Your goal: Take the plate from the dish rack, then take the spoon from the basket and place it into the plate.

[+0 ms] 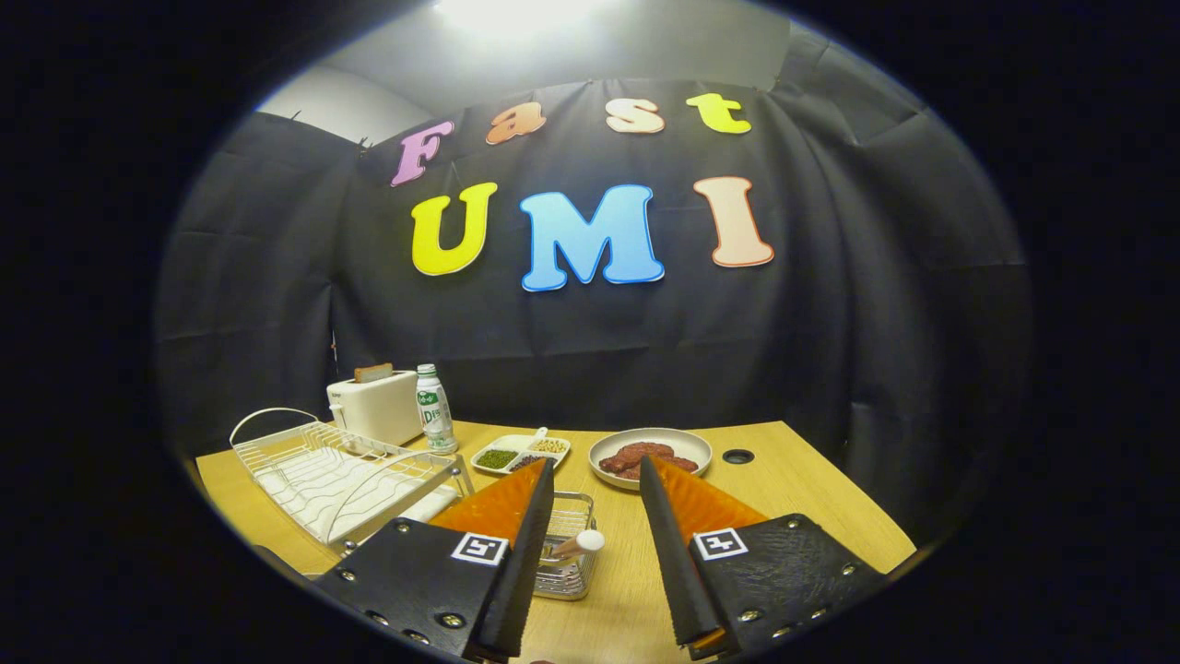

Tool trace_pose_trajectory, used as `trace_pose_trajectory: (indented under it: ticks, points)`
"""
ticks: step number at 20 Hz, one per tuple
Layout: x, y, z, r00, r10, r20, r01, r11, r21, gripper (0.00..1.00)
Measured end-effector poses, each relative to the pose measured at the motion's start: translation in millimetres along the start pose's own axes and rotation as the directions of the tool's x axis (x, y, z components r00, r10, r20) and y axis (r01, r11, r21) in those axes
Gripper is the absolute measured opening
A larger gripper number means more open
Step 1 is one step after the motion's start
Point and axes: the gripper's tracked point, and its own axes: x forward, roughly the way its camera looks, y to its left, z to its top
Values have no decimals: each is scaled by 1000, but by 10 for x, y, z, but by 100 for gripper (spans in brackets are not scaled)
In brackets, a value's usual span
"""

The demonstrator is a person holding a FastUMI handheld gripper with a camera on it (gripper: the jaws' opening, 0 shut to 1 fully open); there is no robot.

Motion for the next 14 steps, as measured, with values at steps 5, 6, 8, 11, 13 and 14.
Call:
trace_pose_trajectory:
  ticks: [5, 6, 8, 11, 13, 14]
  points:
    - [163, 16, -150, 1000, -7, -9, 7, 1000, 6, 59]
    - [192, -7, -185, 1000, -16, -14, 16, 1000, 7, 59]
    - [226, -1, -291, 999, -15, -39, 15, 1000, 0, 57]
    - [247, 49, -352, 998, -9, -56, 10, 1000, 9, 39]
    - [210, 142, -279, 999, 6, -37, -5, 1000, 24, 30]
    - [252, 104, -292, 999, -16, -34, 16, 1000, 8, 20]
